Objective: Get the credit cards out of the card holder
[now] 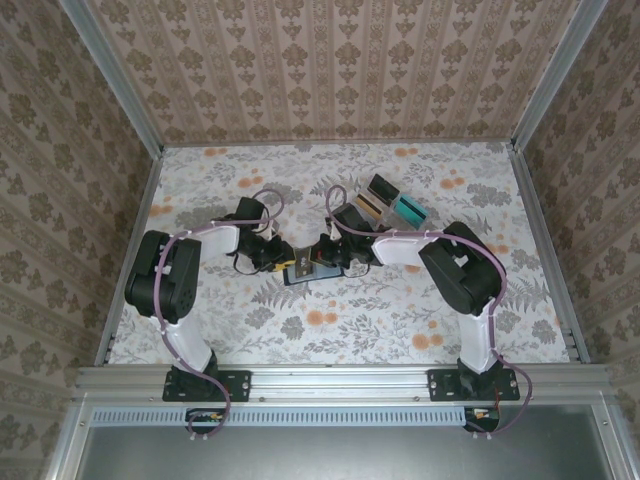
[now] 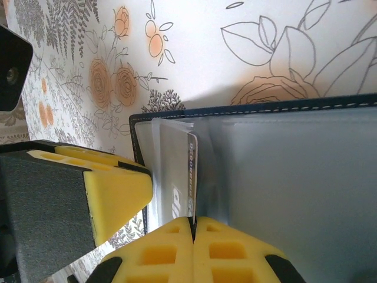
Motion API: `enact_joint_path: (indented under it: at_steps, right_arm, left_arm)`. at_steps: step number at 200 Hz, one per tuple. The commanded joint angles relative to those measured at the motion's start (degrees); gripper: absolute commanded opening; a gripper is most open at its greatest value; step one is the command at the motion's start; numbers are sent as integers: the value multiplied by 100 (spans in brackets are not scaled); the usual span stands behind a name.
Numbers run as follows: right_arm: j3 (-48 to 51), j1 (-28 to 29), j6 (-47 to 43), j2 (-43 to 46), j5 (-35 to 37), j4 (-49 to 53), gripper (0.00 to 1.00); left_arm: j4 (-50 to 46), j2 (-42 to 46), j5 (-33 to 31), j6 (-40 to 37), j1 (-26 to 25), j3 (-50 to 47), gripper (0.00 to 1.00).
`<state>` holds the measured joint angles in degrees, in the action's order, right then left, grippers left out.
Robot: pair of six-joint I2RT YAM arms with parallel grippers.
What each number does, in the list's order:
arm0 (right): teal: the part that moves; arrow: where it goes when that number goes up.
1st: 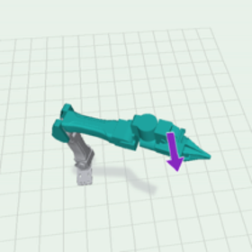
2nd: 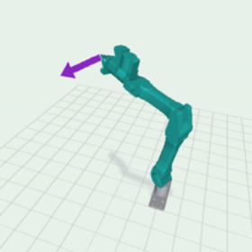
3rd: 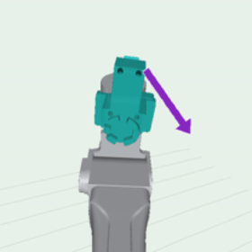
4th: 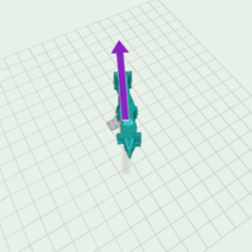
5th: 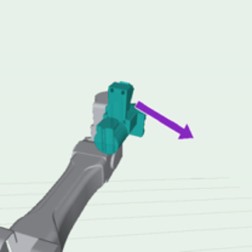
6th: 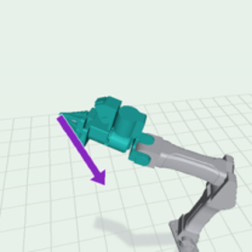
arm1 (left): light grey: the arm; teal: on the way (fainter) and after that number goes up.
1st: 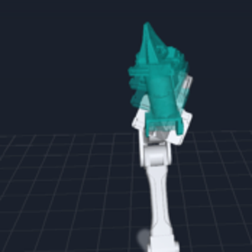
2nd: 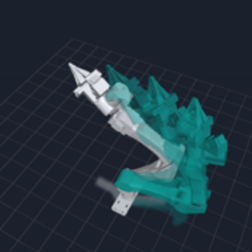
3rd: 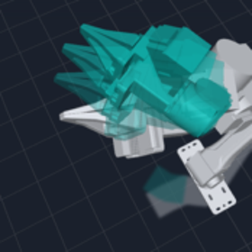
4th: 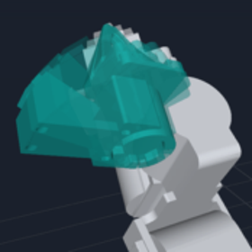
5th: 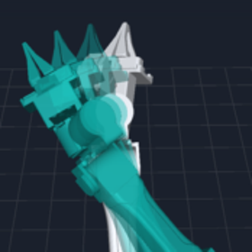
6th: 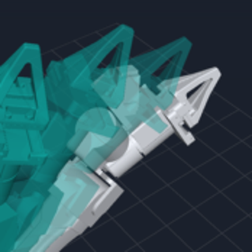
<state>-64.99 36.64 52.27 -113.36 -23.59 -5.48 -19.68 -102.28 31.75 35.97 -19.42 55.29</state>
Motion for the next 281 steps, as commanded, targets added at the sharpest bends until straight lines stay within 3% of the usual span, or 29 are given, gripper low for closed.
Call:
enact_joint_path:
  at_steps: [1, 119, 159, 205, 242, 281]
  right_arm:
    - [168, -86, -112, 251, 331, 157, 0]
    - [1086, -348, -543, 1475, 1033, -404, 0]
    - [1386, -464, -779, 2171, 1104, -601, 0]
    - [1639, -911, -513, 2735, 177, -1308, 0]
    - [1588, -1241, -176, 2959, -616, -1702, 0]
    - [1506, -1422, 540, 2768, -1428, -2635, 0]
  left_arm:
    - [-286, -221, -320, -171, 47, -6, 25]
    - [-345, -64, -211, -248, 66, 205, 25]
    - [-86, 445, 246, -354, 45, 472, 38]
    - [707, 1083, 1249, 42, 26, 571, 67]
    - [1266, 1410, 1527, 540, 22, 531, 77]
    - [2408, 1383, 2332, 1173, -109, 567, 79]
